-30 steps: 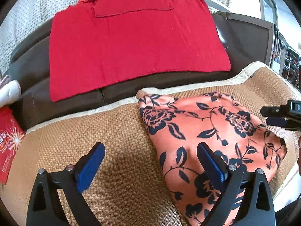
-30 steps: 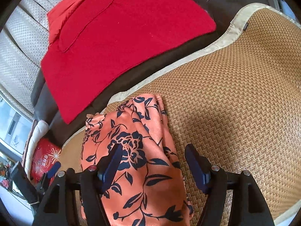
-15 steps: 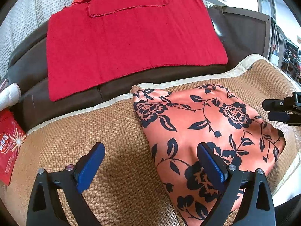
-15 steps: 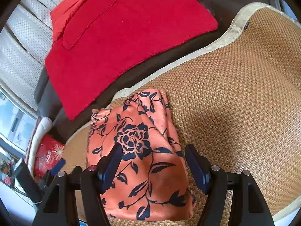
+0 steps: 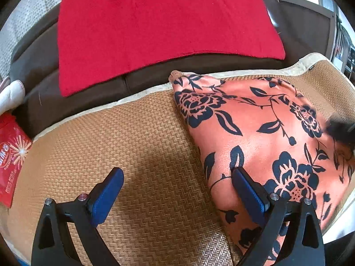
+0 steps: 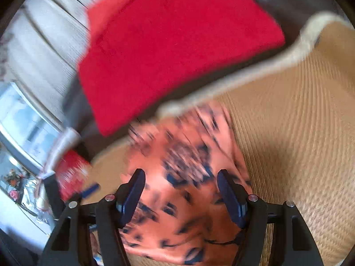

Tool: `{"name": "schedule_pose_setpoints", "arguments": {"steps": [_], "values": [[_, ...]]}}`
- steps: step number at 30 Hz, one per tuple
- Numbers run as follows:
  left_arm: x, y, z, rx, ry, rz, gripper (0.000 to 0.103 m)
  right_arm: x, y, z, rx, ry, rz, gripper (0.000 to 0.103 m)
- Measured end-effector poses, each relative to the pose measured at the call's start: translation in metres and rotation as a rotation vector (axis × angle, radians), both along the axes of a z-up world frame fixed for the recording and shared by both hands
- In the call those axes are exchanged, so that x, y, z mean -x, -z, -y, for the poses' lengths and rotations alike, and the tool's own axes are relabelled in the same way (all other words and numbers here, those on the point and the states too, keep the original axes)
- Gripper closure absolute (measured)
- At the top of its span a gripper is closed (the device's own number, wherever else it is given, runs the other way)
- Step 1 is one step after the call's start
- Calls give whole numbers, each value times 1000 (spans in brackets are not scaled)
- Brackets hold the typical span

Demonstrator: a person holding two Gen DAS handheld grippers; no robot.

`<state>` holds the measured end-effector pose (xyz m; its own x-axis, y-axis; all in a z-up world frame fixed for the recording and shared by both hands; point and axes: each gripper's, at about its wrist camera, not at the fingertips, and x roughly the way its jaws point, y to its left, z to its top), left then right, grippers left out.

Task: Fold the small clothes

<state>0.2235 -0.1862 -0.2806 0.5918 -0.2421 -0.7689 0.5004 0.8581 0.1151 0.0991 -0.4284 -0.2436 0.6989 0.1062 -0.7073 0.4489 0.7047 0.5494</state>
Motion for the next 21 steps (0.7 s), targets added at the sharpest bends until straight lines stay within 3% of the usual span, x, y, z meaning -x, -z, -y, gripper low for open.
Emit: {"name": "schedule_pose_setpoints", "arguments": {"steps": [1,2,10,21], "values": [[0,-2,0,4,3,1,5,-7,15,1,-7,1,-75,37],[1,-3,0,-1,5,9,5,-10,18,2,8,7,-82,38],[7,-20,-6,25,29,68,5,12,-10,19,21,90,60,37],[0,-24,2,41,43,67,5,15,2,48,-19,119,12,37]]}}
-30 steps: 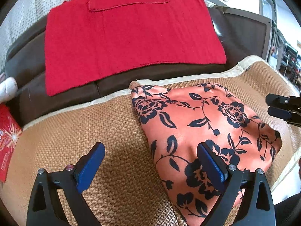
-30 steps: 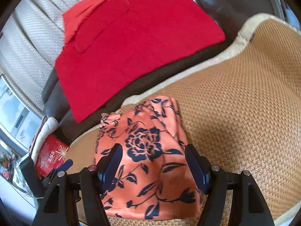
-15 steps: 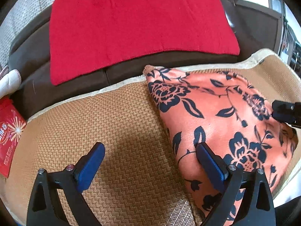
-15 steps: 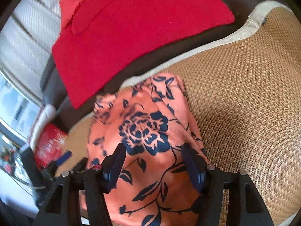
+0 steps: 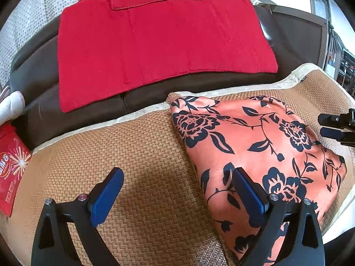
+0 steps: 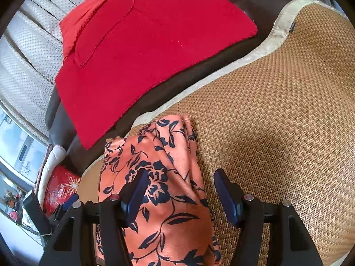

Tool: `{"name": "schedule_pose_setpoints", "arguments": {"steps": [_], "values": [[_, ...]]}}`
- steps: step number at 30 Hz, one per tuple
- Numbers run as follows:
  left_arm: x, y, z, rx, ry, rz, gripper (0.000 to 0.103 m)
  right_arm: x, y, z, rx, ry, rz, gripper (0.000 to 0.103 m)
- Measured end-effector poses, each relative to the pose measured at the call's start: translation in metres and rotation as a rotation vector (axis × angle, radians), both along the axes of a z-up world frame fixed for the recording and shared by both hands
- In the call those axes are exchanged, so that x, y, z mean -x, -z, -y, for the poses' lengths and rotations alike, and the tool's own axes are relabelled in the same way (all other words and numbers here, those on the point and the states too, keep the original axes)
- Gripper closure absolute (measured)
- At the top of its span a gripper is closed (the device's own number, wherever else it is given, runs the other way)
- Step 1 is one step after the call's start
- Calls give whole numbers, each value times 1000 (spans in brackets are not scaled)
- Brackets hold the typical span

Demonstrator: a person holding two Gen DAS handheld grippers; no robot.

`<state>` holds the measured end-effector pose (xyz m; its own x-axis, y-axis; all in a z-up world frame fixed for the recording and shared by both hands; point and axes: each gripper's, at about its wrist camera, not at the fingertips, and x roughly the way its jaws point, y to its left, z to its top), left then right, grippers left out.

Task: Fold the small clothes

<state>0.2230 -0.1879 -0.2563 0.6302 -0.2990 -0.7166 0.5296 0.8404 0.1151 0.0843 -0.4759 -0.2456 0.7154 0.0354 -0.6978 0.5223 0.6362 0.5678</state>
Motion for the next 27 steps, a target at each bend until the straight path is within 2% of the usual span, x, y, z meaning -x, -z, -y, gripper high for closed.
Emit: {"name": "schedule_pose_setpoints", "arguments": {"steps": [13,21,24,25,27], "values": [[6,6,20,-4,26,-7,5,17,1,3,-26,-4,8,35],[1,12,29,55,47,-103,5,19,3,3,-52,-12,6,34],[-8,21,29,132,82,-244,5,17,7,3,-68,-21,2,34],[-13,28,30,180,109,-343,5,16,9,4,-81,-25,1,34],[-20,39,30,236,117,-459,5,14,14,6,-103,-31,-4,34]]}}
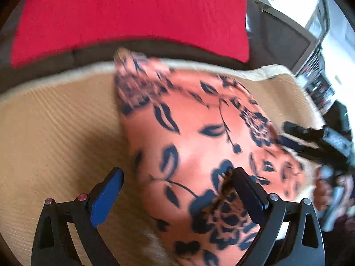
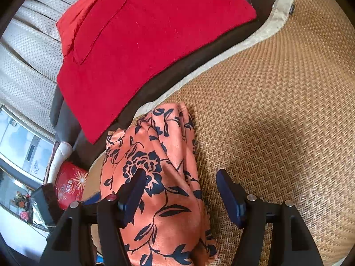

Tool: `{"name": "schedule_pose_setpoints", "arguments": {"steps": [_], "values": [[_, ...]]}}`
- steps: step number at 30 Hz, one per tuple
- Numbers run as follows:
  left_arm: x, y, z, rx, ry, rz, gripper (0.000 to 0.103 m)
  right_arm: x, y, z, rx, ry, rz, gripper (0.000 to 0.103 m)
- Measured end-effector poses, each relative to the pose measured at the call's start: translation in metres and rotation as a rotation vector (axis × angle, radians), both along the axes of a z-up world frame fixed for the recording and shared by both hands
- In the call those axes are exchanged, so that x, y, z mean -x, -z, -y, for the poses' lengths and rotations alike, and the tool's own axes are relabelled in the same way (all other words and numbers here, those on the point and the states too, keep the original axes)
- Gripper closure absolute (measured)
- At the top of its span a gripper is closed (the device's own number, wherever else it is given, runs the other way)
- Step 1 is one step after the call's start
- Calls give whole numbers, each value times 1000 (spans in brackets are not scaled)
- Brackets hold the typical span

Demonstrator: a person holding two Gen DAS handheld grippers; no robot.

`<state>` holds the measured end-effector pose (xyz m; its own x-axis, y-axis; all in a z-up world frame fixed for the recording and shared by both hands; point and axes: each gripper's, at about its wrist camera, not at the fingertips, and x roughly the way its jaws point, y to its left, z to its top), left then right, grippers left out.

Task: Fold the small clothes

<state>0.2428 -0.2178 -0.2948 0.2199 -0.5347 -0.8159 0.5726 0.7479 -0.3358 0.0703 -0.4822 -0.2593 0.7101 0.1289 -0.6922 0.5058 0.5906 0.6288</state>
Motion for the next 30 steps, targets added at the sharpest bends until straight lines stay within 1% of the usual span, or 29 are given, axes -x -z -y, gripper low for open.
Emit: {"name": "schedule_pose_setpoints", "arguments": {"steps": [4,5,9,15,17,19,21,23,25,26,27,28,29,30], "values": [[-7,12,0,68,14,-134,5,-3,10,4,-28,-3,-21,33],[-8,14,0,79,14,-150,5,-4,12,5,-43,-6,-22,33],[-7,15,3,69,10,-127,5,-12,24,3,-92,-24,-37,33],[-8,11,8,96,9,-112,5,-32,30,-14,-124,-90,-17,31],[-9,11,10,108,5,-112,8,-38,28,-22,-93,-102,-21,31],[-13,9,10,114,5,-112,18,-41,27,-30,-64,-112,-24,29],[-14,10,5,117,-2,-110,21,-45,25,-37,-38,-124,-26,30],[-16,8,2,120,-17,-94,26,-51,21,-49,27,-141,-43,36],[-16,5,-1,117,-24,-65,33,-57,15,-60,78,-155,-38,43],[-16,3,-3,113,-27,-50,37,-58,12,-64,98,-161,-32,49],[-15,1,-5,110,-30,-36,39,-60,10,-67,119,-165,-28,51],[-15,0,-6,109,-32,-27,42,-62,8,-71,142,-169,-26,57],[-15,-1,-8,110,-32,-22,45,-64,6,-75,160,-171,-26,60],[-14,-3,-9,110,-31,-16,46,-65,5,-77,174,-172,-26,62]]}}
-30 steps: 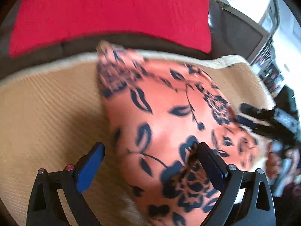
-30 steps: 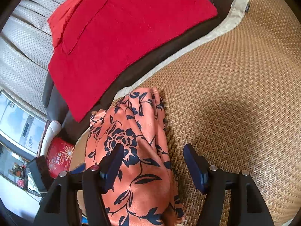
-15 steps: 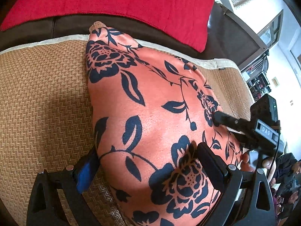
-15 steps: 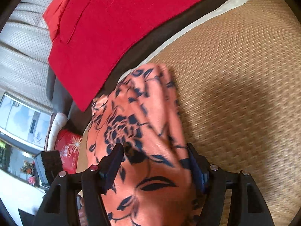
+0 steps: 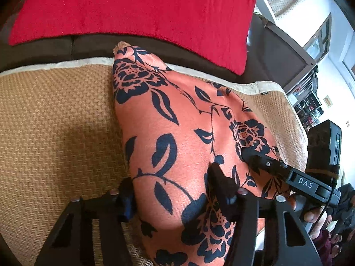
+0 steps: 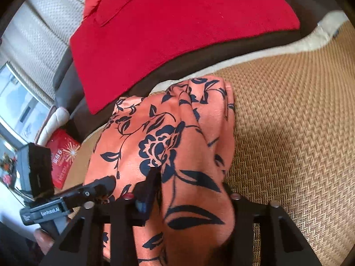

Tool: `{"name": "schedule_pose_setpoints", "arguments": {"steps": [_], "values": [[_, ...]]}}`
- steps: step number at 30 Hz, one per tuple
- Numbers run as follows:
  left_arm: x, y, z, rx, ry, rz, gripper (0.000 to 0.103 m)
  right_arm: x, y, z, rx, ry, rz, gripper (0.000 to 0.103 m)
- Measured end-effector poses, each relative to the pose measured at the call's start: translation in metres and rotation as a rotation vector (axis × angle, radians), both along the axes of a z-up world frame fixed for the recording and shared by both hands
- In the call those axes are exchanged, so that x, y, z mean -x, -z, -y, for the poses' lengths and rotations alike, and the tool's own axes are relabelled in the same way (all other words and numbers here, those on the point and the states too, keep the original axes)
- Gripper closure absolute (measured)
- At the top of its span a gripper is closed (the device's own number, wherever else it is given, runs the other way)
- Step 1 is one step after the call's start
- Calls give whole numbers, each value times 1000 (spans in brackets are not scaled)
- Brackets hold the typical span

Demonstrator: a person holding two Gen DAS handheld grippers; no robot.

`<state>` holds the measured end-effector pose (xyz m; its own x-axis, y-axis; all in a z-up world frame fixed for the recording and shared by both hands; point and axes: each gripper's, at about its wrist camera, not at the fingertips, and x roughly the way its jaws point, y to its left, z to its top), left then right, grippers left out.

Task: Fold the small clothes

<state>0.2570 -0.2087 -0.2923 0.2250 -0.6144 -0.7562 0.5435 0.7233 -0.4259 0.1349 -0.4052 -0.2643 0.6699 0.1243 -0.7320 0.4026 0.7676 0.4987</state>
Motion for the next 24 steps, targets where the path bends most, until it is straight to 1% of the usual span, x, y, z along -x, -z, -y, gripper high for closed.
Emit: {"name": "schedule_pose_setpoints", "arguments": {"steps": [7,12,15,18,19,21,22,23,24], "values": [[-3,-8,-21,-9,-18,23,49,-22,-8,-28,55,-38,22,66],[-8,-16,-47,-3,-51,40,49,-32,-21,-48,66,-65,88,67],[-10,-17,-65,-7,-73,41,49,-41,-25,-63,70,-89,105,67],[-12,-15,-75,-34,-90,46,49,-53,-20,-78,77,-120,85,67],[-13,-11,-78,-55,-97,39,48,-57,-18,-81,78,-125,72,67],[-14,-4,-80,-90,-100,25,43,-66,-9,-87,79,-136,23,67],[-15,0,-80,-109,-103,12,38,-74,-2,-93,85,-148,-24,64],[-16,2,-82,-128,-110,1,36,-78,3,-95,92,-148,-58,61],[-16,2,-83,-137,-114,3,36,-80,3,-97,96,-144,-63,61]]}}
